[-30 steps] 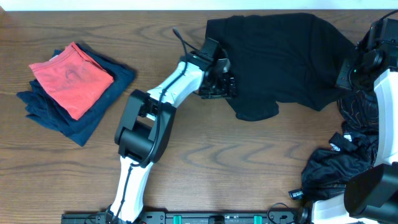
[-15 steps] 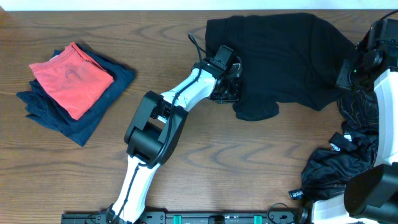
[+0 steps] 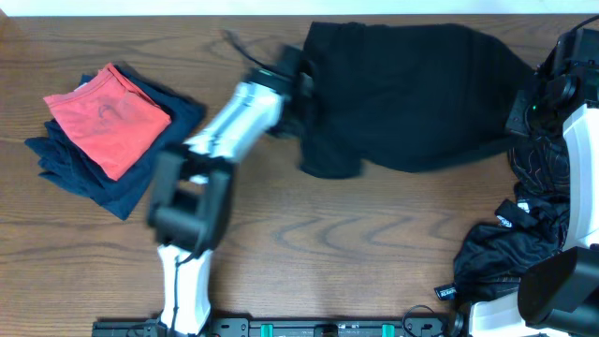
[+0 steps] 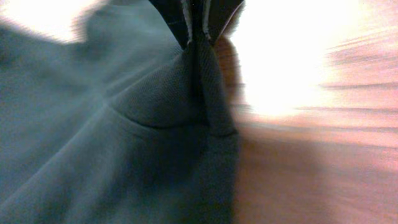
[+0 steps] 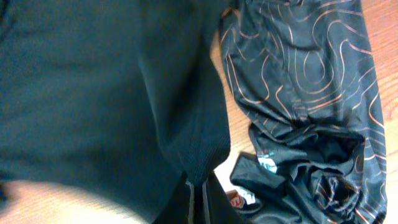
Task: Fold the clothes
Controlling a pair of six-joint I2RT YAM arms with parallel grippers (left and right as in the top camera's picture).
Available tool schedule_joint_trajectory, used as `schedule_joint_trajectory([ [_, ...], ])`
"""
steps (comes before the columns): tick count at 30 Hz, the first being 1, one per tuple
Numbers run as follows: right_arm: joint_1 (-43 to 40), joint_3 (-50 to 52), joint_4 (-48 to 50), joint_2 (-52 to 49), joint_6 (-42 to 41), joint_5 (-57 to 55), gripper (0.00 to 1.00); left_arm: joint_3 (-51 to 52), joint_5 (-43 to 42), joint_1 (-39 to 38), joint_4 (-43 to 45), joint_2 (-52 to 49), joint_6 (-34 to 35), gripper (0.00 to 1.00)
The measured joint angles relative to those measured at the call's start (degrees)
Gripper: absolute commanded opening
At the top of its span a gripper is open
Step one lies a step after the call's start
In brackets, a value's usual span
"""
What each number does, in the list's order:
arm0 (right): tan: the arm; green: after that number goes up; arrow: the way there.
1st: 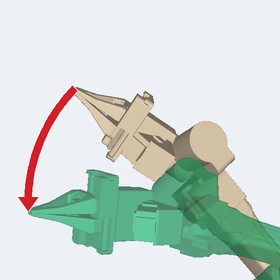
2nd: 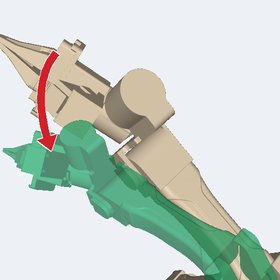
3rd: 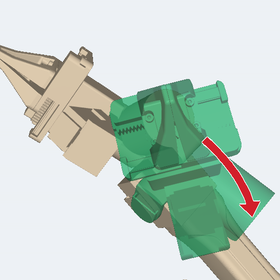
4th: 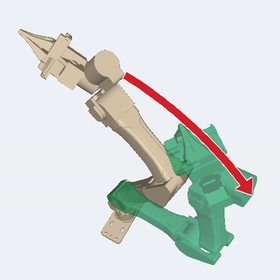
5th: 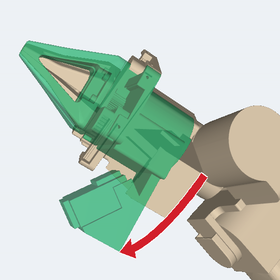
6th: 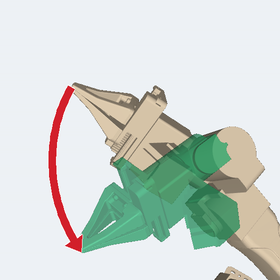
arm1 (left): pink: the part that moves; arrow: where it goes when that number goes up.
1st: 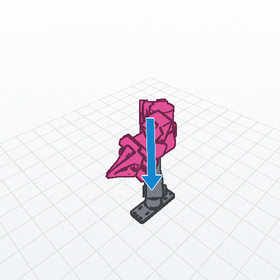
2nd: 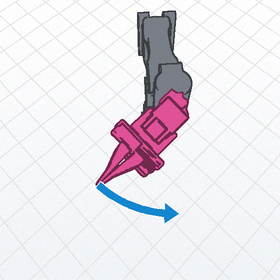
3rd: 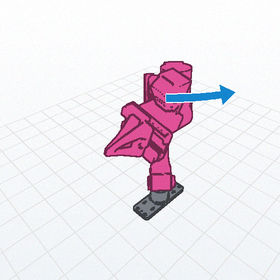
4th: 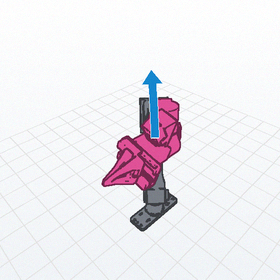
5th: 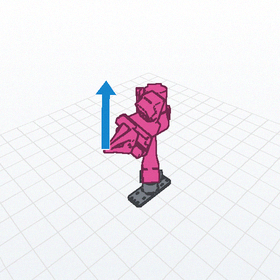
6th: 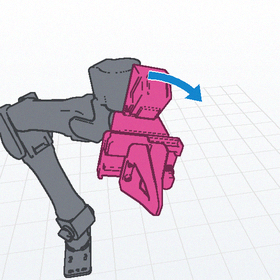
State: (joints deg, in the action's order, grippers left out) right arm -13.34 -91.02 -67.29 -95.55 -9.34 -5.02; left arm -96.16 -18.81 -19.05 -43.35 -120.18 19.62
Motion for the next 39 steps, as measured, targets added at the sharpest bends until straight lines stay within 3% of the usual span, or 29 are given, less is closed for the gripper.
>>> schedule_joint_trajectory([
  [5, 0.00, 0.04, -3.45, 0.00, -0.02, 0.04, 0.01, -0.31, 1.66, 9.11, -7.13, 12.04, -0.63, 0.06],
  [8, 0.00, 0.11, -5.81, 0.02, -0.02, 0.11, 0.01, -0.48, 2.25, 10.75, -14.36, 15.80, -1.55, 0.06],
  [12, 0.00, 0.70, -8.24, 0.04, -0.04, 0.09, 0.01, -0.50, 2.29, 10.05, -25.31, 15.78, -2.93, 0.06],
  [23, 0.00, 7.45, -10.21, 0.04, -0.02, 0.09, 0.01, 0.15, 2.32, 9.88, -42.66, 15.17, -5.35, 0.06],
  [31, 0.00, 9.70, -8.92, 0.33, 0.02, 1.27, 0.01, 0.15, 2.32, 9.38, -42.97, 15.54, -7.58, 0.06],
  [35, 0.00, 9.66, -5.09, 3.65, 0.46, 4.37, 0.01, 0.17, 2.32, 9.42, -37.31, 19.63, -8.85, 0.06],
  [39, 0.00, 8.15, 0.02, 12.04, 0.46, 6.80, 0.01, 0.11, 2.36, 10.71, -27.74, 31.10, -9.44, 0.06],
])
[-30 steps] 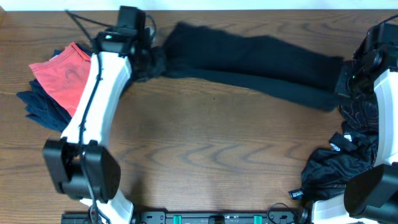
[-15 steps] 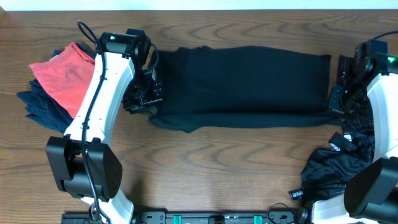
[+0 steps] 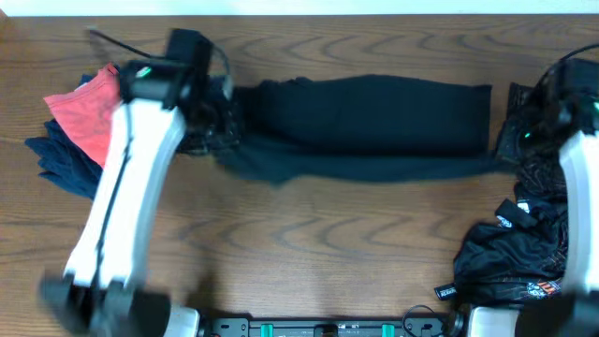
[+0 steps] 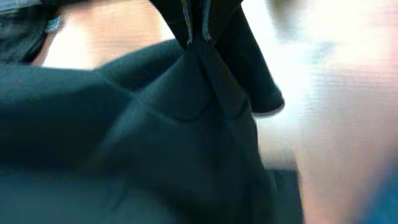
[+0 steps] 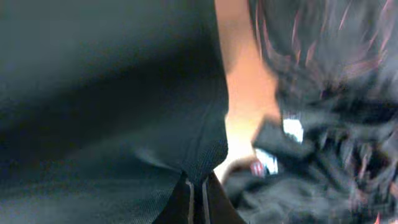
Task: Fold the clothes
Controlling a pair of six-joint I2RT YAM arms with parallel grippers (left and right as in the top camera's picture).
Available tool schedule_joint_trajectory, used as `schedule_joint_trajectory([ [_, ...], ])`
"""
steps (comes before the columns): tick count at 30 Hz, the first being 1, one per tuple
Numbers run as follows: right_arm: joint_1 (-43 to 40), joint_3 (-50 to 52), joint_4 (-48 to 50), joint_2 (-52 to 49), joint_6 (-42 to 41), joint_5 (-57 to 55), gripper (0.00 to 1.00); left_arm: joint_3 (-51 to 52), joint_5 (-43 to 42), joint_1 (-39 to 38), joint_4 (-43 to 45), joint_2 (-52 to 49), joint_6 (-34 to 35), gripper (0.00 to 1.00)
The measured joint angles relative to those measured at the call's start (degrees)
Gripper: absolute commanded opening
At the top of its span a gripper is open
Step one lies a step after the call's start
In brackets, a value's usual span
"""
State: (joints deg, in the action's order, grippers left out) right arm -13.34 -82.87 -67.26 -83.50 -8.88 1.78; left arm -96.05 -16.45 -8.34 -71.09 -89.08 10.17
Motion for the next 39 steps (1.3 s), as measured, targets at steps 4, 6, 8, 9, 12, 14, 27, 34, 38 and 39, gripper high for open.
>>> schedule_joint_trajectory([
  [4, 0.00, -3.08, 6.25, 11.45, -0.02, 1.09, 0.01, -0.52, 0.24, 1.81, 7.50, 13.57, -0.17, 0.06],
  [6, 0.00, -3.74, 8.50, 16.09, -0.02, 1.31, 0.01, -0.87, 0.66, 2.27, 9.66, 19.37, -0.17, 0.06],
  [8, 0.00, -4.02, 10.82, 20.96, -0.04, 1.33, 0.01, -1.14, 1.77, 2.29, 10.67, 23.82, -0.15, 0.06],
  [9, 0.00, -4.09, 11.89, 22.58, -0.07, 1.25, 0.01, -1.16, 2.58, 2.29, 11.08, 25.83, -0.15, 0.06],
  [12, 0.00, -4.15, 15.32, 26.49, -0.09, 0.92, 0.01, -1.16, 4.98, 2.29, 11.93, 30.01, -0.09, 0.06],
  [14, 0.00, -4.20, 16.98, 27.63, -0.09, 0.59, 0.01, -1.18, 6.05, 2.29, 12.72, 31.41, 0.02, 0.06],
  [27, 0.04, -4.17, 21.62, 6.60, -0.11, 2.12, 0.01, -1.11, 6.75, 2.29, 25.29, 9.25, 0.07, 0.06],
  [34, 0.09, -4.87, 30.40, -8.52, -3.50, 6.45, 0.01, -0.98, 6.51, 2.32, 47.28, -6.88, 0.33, 0.06],
  [38, 0.35, -11.39, 29.53, -10.21, -5.18, 6.95, 0.01, -2.45, 6.23, 3.26, 55.12, -9.18, 3.06, 0.06],
  [39, 0.39, -14.08, 28.76, -10.21, -5.40, 6.82, 0.01, -4.02, 6.10, 3.82, 55.45, -9.20, 3.91, 0.06],
])
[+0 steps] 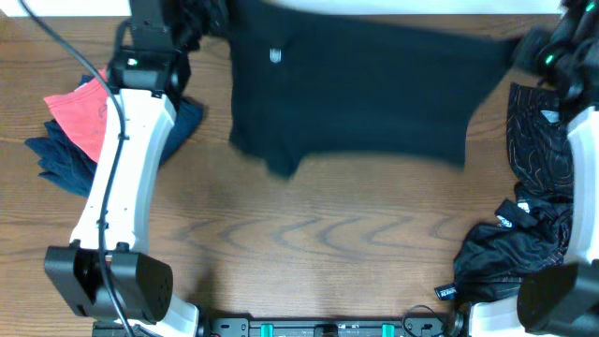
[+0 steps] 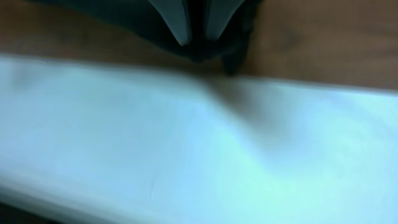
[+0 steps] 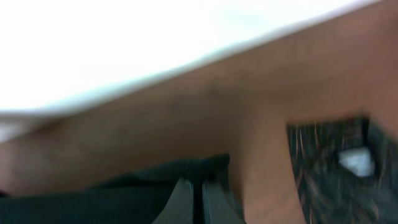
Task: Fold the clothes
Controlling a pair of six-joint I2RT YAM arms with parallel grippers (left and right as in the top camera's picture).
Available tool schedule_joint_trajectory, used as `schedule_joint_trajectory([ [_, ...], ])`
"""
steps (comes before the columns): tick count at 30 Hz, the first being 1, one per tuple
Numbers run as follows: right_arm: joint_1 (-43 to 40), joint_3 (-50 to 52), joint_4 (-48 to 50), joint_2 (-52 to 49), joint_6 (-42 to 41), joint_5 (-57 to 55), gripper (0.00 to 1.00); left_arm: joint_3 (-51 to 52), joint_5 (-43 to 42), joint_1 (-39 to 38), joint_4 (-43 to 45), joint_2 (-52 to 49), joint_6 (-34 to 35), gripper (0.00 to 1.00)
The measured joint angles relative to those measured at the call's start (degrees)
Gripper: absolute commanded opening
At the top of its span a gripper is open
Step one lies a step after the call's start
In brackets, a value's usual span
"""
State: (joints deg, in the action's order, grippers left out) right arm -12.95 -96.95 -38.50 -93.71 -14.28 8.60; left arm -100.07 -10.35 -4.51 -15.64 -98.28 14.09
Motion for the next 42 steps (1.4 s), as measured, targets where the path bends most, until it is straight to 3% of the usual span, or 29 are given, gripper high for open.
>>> schedule_joint_trajectory([
  [5, 0.02, -14.21, -6.78, 1.92, -0.24, -1.55, 0.01, -14.56, -3.15, 5.05, -1.92, 0.50, 3.23, 0.06],
  [10, 0.04, -17.03, -16.68, 4.66, 0.94, -2.80, 0.01, -20.57, -9.68, 8.92, -20.87, 5.05, 4.13, 0.06],
  [15, 0.00, -13.05, -25.68, 2.03, 1.77, -7.04, 0.01, -17.73, -12.07, 8.68, -45.90, 4.35, 2.05, 0.06],
  [20, 0.00, -2.78, -30.60, -2.32, 2.62, -10.67, 0.01, -6.91, -12.31, 7.85, -58.18, -2.62, 0.61, 0.06],
  [30, -0.94, 20.44, -33.16, -4.33, 1.03, -19.26, 0.01, 19.98, -12.31, 7.45, -64.11, -5.68, -4.24, 0.06],
  [36, -3.91, 23.87, -34.75, -4.33, -1.51, -21.14, 0.01, 30.34, -12.98, 7.45, -64.00, -3.13, -7.58, 0.06],
  [42, -5.05, 23.98, -37.79, -4.33, -2.91, -22.14, 0.01, 33.03, -13.40, 7.43, -64.02, 5.20, -8.85, 0.06],
])
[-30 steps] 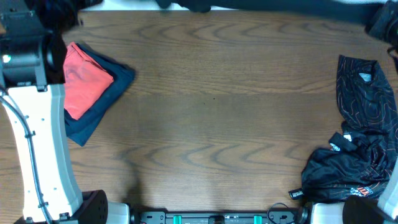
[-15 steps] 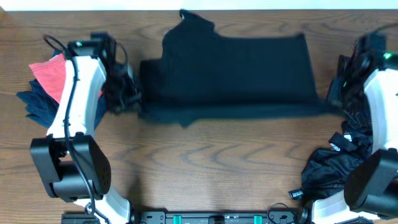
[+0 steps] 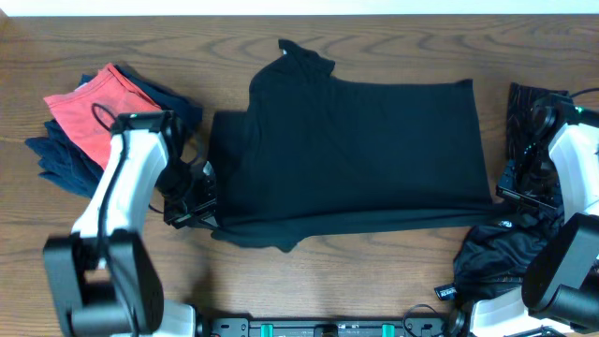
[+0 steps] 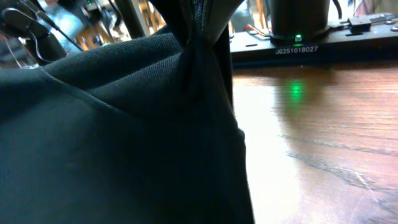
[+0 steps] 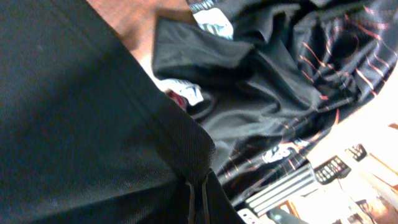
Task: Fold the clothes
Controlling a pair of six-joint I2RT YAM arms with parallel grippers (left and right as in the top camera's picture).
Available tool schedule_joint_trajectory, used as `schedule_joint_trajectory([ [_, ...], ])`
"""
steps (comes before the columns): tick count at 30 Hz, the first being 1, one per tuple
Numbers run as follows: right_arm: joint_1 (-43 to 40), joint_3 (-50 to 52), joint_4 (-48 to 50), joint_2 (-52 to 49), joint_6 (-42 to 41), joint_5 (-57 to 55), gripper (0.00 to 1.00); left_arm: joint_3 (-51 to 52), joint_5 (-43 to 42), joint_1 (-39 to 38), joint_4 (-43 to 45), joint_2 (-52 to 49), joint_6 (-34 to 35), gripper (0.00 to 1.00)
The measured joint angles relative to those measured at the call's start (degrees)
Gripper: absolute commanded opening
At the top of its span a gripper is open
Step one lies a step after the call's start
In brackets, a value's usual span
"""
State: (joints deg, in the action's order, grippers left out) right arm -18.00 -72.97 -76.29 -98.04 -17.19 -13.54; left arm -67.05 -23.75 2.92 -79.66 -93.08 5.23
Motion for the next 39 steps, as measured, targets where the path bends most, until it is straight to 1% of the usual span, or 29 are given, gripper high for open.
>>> schedule_joint_trajectory([
  [3, -0.04, 0.00, -0.76, 0.00, -0.24, 0.00, 0.01, 0.00, -0.11, 0.02, 0.96, 6.32, 0.37, 0.06],
  [5, -0.04, 0.02, -0.61, 0.00, -0.24, 0.28, 0.01, 0.00, -0.11, 0.00, 2.89, 9.86, 0.90, 0.07],
  [6, -0.04, 0.02, -0.17, 0.00, -0.22, 0.61, 0.01, 0.00, -0.13, 0.00, 4.26, 11.50, 0.98, 0.06],
  [8, 0.00, 0.09, 3.06, 0.00, 0.20, 2.36, 0.01, 0.04, -0.13, 0.00, 8.33, 13.99, 1.40, 0.06],
  [10, 0.20, 0.09, 8.59, 0.00, 1.42, 5.27, 0.01, 0.04, -0.15, -0.02, 13.03, 14.82, 2.21, 0.06],
  [11, 0.57, 0.09, 12.90, 0.00, 2.60, 8.15, 0.02, 0.04, -0.11, -0.04, 15.58, 14.78, 2.73, 0.06],
  [12, 0.63, 0.07, 13.53, 0.00, 2.84, 8.76, 0.03, 0.04, -0.09, -0.02, 17.90, 14.56, 3.39, 0.06],
  [16, 1.60, 0.09, 23.61, 0.00, 4.74, 15.15, 0.04, 0.11, 0.17, -0.02, 29.14, 12.17, 6.05, 0.06],
  [18, 1.95, 0.09, 26.45, 0.00, 5.09, 16.68, 0.05, 0.13, 0.20, -0.04, 33.81, 10.12, 7.54, 0.06],
  [21, 2.16, 0.09, 28.94, 0.00, 5.53, 17.97, 0.06, 0.13, 0.26, -0.02, 38.51, 6.21, 8.87, 0.06],
  [24, 2.16, 0.09, 30.60, 0.00, 5.73, 18.45, 0.07, 0.13, 0.39, -0.15, 42.01, 2.03, 9.60, 0.06],
  [27, 2.16, 0.17, 32.39, 0.00, 5.73, 18.75, 0.12, 0.13, 0.57, -0.63, 45.24, -2.60, 9.99, 0.06],
  [32, 2.16, 1.53, 35.54, 0.00, 5.90, 18.45, 0.13, 0.13, 1.20, -1.33, 48.78, -7.85, 10.03, 0.06],
  [33, 2.16, 1.97, 36.37, 0.00, 5.90, 18.43, 0.15, 0.13, 1.25, -1.33, 49.22, -8.44, 10.03, 0.11],
  [35, 2.16, 2.86, 38.10, 0.00, 5.84, 18.38, 0.25, 0.13, 1.44, -1.33, 49.66, -8.94, 10.10, 0.36],
  [36, 2.16, 3.21, 38.91, 0.00, 5.92, 18.34, 0.27, 0.13, 1.55, -1.33, 49.72, -8.94, 10.21, 0.47],
  [37, 2.16, 3.45, 39.50, 0.00, 6.01, 18.21, 0.28, 0.13, 1.60, -1.33, 49.68, -8.94, 10.25, 0.52],
  [39, 2.16, 3.63, 39.52, 0.00, 6.60, 18.01, 0.29, 0.13, 1.73, -1.33, 48.54, -8.94, 10.21, 0.55],
])
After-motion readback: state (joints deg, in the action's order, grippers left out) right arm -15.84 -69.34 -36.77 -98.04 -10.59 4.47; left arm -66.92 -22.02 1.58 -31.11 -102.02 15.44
